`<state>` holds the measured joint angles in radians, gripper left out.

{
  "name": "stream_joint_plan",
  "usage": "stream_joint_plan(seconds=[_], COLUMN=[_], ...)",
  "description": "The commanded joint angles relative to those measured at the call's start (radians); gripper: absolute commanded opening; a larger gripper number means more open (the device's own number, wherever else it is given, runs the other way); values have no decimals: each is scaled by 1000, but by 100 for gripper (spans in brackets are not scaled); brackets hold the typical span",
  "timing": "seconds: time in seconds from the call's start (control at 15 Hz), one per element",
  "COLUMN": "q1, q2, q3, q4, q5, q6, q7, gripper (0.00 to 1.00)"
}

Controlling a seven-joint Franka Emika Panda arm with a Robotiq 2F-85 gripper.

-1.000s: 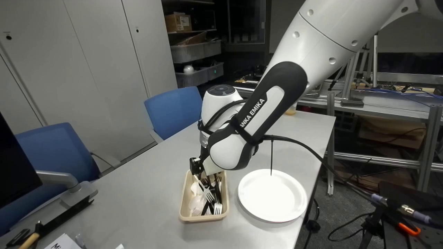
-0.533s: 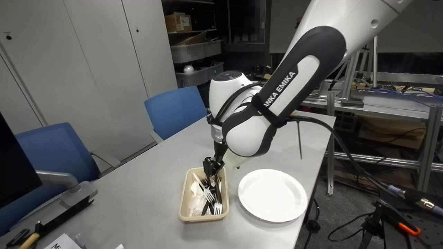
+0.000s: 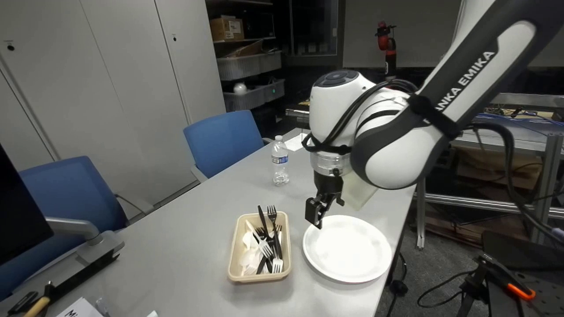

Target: Move the forks from the white plate to the brown bowl starting with the black fork

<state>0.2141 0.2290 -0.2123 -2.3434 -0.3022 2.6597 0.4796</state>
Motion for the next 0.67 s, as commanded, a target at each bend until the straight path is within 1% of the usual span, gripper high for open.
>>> stream_joint_plan(seconds=[0.0, 0.27, 0.33, 0.4, 0.47, 0.53, 0.6], q1=[-46, -131, -101, -114, -120, -105, -108], q2=[-172, -256, -275, -287, -285, -237, -247], q3=[1, 18, -26, -29, -36, -23, -29], q4=[-190, -300, -325, -342, -351, -297, -313], q5=[-121, -213, -232, -253, -250, -218, -222], q6=[87, 224, 258, 290, 323, 263, 286], q7=[13, 6, 7, 8, 1, 2, 2], gripper=[100, 100, 100, 100, 100, 100, 100])
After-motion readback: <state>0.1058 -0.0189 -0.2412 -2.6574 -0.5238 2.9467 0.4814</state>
